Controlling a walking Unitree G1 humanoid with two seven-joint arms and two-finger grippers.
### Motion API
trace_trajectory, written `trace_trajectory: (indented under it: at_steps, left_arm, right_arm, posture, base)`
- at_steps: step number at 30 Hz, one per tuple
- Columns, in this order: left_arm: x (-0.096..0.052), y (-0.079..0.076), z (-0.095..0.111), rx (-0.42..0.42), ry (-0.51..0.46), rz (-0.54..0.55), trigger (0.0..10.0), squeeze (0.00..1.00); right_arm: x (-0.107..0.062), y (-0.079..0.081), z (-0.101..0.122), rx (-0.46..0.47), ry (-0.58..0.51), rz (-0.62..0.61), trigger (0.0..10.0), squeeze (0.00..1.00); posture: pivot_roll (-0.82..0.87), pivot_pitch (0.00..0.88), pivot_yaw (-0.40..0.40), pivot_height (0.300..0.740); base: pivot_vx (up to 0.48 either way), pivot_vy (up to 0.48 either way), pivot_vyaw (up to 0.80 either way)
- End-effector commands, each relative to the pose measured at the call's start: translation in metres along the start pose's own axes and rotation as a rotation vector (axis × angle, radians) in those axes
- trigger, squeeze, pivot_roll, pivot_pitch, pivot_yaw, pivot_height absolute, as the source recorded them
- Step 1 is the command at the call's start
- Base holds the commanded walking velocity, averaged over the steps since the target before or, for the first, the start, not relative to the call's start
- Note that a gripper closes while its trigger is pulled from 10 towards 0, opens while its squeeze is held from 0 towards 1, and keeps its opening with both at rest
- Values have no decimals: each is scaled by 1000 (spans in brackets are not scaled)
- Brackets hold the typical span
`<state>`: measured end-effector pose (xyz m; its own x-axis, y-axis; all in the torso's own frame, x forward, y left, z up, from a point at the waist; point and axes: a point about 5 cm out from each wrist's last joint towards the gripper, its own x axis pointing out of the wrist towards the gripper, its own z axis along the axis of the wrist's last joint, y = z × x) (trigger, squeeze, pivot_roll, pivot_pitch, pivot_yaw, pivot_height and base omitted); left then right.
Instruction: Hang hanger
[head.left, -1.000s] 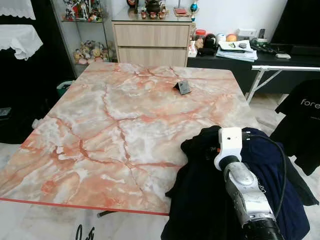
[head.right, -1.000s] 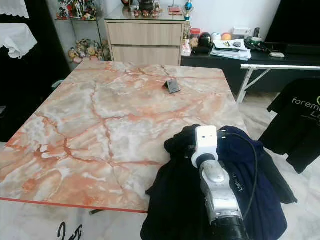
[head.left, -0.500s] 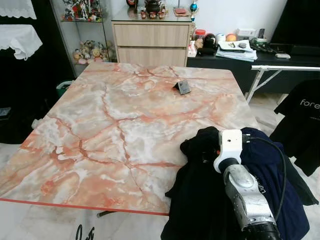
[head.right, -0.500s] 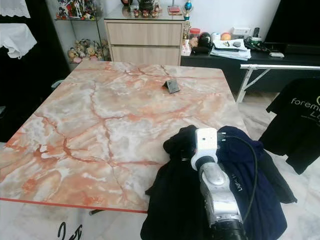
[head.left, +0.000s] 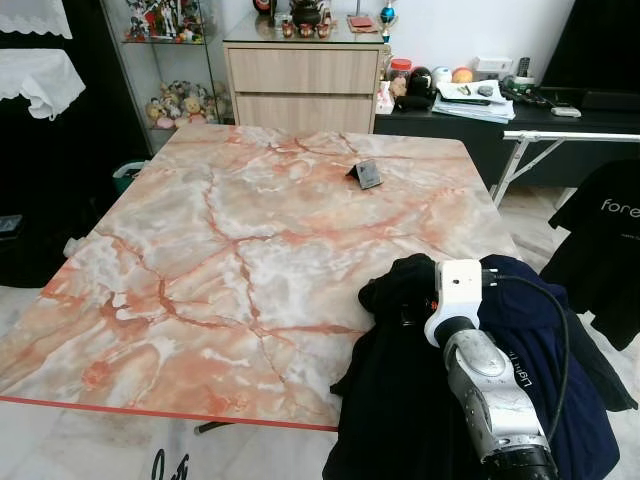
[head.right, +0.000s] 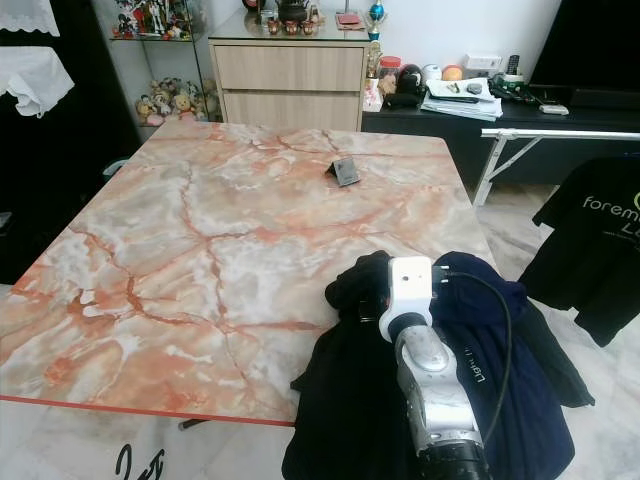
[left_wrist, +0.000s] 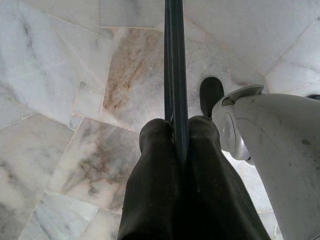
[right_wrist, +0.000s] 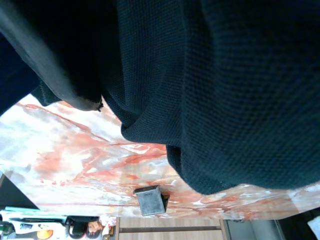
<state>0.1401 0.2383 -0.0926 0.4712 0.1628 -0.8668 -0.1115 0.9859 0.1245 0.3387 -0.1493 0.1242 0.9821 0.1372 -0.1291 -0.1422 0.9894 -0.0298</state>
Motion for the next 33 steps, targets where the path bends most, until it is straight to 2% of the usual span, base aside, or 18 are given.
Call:
trace_trajectory:
  at_steps: [1, 2, 28, 33]
  left_arm:
    - [-1, 2, -4, 18, 22, 3, 10000, 0]
    - [-1, 2, -4, 16, 21, 3, 10000, 0]
    - [-1, 2, -4, 9, 16, 2, 10000, 0]
    - [-1, 2, -4, 8, 16, 2, 10000, 0]
  right_arm:
    - [-2, 1, 2, -23, -14, 4, 10000, 584]
    - [-2, 2, 1, -29, -9, 5, 10000, 0]
    - [-4, 4, -2, -20, 10, 2, 10000, 0]
    - [-4, 4, -2, -20, 9, 5, 10000, 0]
  posture:
    - [-60, 40, 16, 740]
    - [-61, 40, 17, 740]
    - [-55, 49, 19, 740]
    - [-55, 49, 18, 740]
  base:
    - [0, 0, 0]
    - [0, 0, 0]
    - [0, 0, 0]
    - [-245, 0, 0]
